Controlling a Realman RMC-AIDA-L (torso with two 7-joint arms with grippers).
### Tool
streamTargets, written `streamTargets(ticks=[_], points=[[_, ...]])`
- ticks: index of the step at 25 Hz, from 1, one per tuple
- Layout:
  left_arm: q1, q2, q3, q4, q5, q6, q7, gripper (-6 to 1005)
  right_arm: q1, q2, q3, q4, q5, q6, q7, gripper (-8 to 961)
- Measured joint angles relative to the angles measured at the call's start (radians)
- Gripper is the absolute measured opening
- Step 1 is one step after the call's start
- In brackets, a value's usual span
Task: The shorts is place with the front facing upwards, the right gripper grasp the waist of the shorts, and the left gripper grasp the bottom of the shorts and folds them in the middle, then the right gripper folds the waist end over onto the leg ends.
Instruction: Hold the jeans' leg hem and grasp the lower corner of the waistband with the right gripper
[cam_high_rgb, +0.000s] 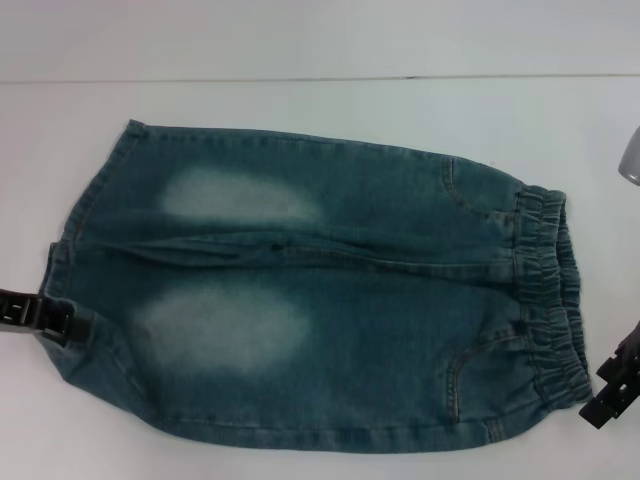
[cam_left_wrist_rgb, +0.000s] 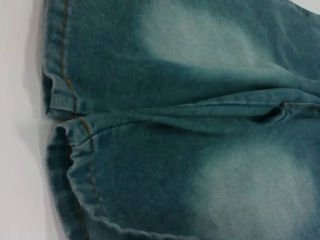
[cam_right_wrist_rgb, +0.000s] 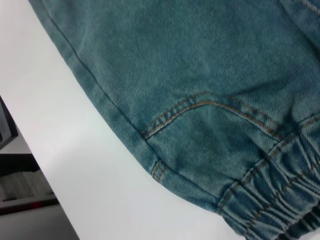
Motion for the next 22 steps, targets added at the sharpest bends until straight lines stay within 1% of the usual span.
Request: streamTargets(ticks=[4,13,18,22], points=[[-0.003,0.000,0.000,-0.008,0.000,-0.005,0.001,52,0.003,0.008,-0.005,0.002,-0.002,0.005,0.002,882],[-0.003,-0.001,-0.006,-0.008,0.000,-0.004,0.003,56,0.005,0.034,-0.030,0.004,-0.003,0.029,0.002,877],[-0.003,-0.001,-0.007,-0.008,0.000,-0.003,0.003,59,0.007,0.039,-0.028,0.005,-0.022,0.032,0.002,875],[-0.001,-0.001,-0.007,-0.008,0.000,-0.004,0.004,61,0.007,0.031,-0.020,-0.002,-0.020,0.025,0.002,873]])
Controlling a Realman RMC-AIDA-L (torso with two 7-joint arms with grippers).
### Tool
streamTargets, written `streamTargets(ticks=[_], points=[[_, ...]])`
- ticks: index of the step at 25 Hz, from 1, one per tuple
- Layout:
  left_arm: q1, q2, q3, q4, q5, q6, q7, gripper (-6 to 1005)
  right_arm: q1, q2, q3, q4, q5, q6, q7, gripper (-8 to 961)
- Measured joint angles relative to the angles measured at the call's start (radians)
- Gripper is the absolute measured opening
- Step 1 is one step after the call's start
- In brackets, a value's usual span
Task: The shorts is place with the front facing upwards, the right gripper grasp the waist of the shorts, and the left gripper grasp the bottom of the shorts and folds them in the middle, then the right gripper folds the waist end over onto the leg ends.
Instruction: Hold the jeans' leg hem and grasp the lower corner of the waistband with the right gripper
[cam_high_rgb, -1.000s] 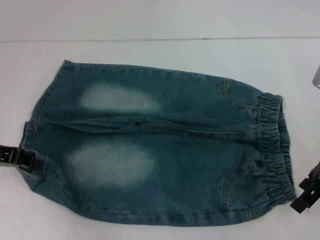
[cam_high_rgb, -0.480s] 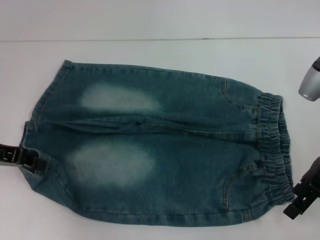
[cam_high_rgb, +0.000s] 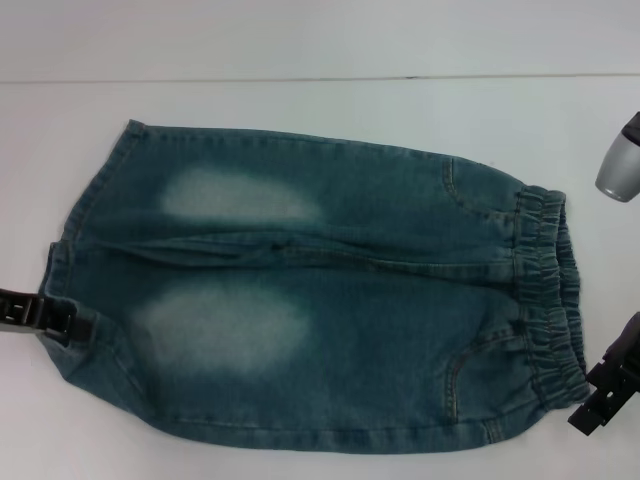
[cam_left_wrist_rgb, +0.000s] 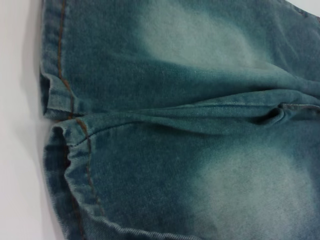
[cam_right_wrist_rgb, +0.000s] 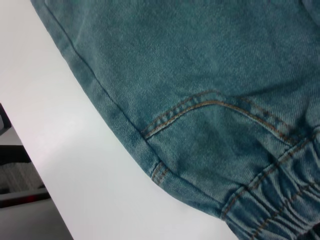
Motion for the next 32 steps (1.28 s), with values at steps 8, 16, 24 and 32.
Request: streamTargets(ticks=[8,16,24,32], points=[[-0.001,-0.003,0.001,0.001,-0.003,0.000,0.000,65,0.001,-0.002,-0.001,0.002,-0.002,0.001,-0.001,868],[-0.002,-0.002,0.003,0.000,-0.013,-0.001,0.000,69,0.004,0.011,-0.003,0.006,0.001,0.021,-0.008,864],[-0.002,-0.002,0.002,0.000,-0.014,-0.003,0.001,73,0.003,0.010,0.012,-0.003,0.056,0.029,-0.014,860],[-0.002,-0.003,0.002,0.000,-0.014,-0.003,0.002,77,0.000,-0.007,0.036,-0.005,0.086,0.021,-0.028,856]])
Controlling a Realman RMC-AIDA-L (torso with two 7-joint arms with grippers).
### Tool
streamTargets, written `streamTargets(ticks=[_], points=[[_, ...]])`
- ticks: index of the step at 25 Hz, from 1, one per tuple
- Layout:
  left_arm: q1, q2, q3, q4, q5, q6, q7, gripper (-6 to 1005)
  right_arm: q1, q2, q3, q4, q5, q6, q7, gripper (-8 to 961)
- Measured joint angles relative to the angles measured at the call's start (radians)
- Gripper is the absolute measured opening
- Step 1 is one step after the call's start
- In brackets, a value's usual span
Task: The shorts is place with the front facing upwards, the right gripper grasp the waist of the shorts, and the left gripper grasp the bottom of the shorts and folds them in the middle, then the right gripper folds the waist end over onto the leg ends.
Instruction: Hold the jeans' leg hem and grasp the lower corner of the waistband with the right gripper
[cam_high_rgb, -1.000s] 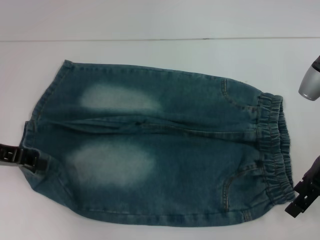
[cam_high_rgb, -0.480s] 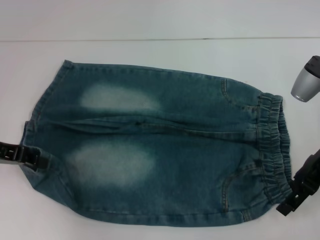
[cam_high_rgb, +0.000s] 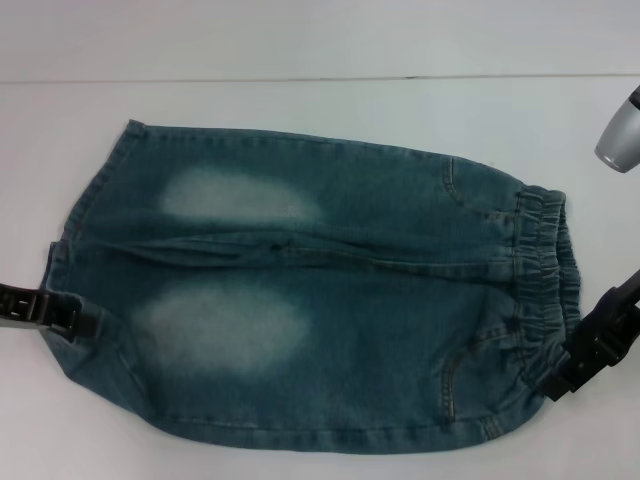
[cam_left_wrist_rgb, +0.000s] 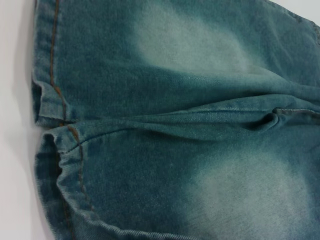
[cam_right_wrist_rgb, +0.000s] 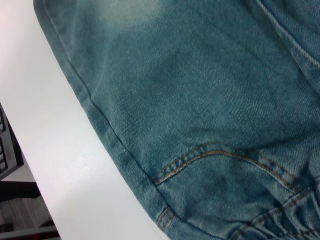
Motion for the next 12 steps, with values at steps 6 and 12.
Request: streamTargets(ticks=[6,12], points=[[0.000,0.000,-0.002,0.000,0.000,0.000,0.000,80,-0.002,0.002,-0.001,0.000,-0.001,-0.008,-0.020,617],[0.001,0.002,-0.003,0.000,0.000,0.000,0.000,83,-0.002,0.001,-0.001,0.000,-0.004,-0.006,-0.020,401]])
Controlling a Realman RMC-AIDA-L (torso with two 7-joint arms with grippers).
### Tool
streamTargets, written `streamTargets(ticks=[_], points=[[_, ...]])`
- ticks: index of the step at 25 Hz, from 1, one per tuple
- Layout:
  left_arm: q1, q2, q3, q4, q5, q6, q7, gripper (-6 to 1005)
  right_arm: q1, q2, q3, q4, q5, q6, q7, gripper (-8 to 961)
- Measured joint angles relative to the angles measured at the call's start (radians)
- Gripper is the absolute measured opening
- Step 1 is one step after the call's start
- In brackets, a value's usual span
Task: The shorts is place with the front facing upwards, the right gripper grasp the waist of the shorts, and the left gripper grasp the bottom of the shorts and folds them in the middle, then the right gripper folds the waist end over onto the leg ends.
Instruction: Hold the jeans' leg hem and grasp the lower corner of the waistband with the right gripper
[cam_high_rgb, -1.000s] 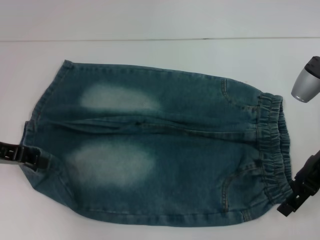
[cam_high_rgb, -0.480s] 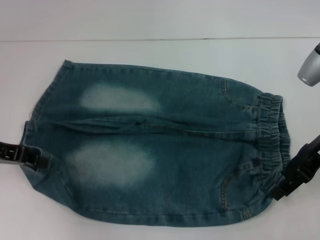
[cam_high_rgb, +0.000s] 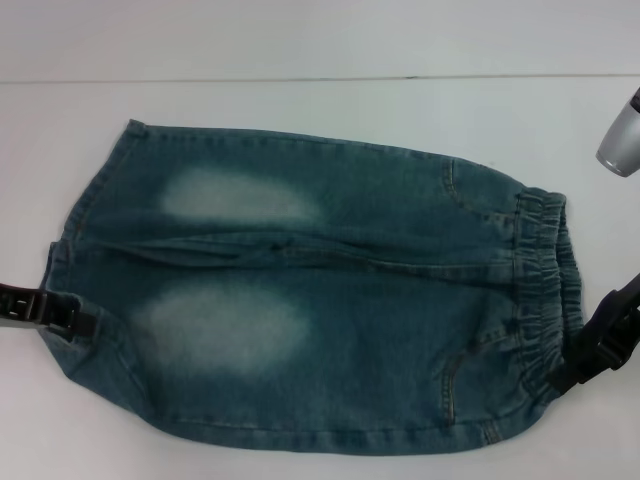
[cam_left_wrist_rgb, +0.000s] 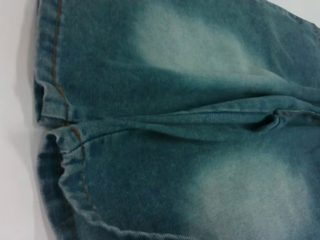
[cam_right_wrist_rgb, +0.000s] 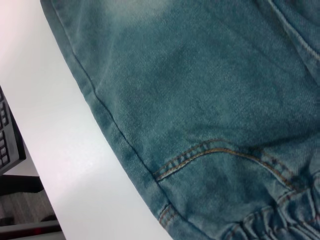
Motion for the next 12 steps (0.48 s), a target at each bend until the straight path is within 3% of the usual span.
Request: streamTargets(ticks=[5,12], points=[[0.001,0.003,0.000,0.000,0.000,-0.001,0.000,86,-0.004,0.000,0.002,0.000,0.002,0.003,0.000,160],[0.000,0.007,-0.016,0.001,-0.011,0.000,-0.004,90,-0.019,-0.005,0.038,0.000,0.005,0.007,-0.006,81]])
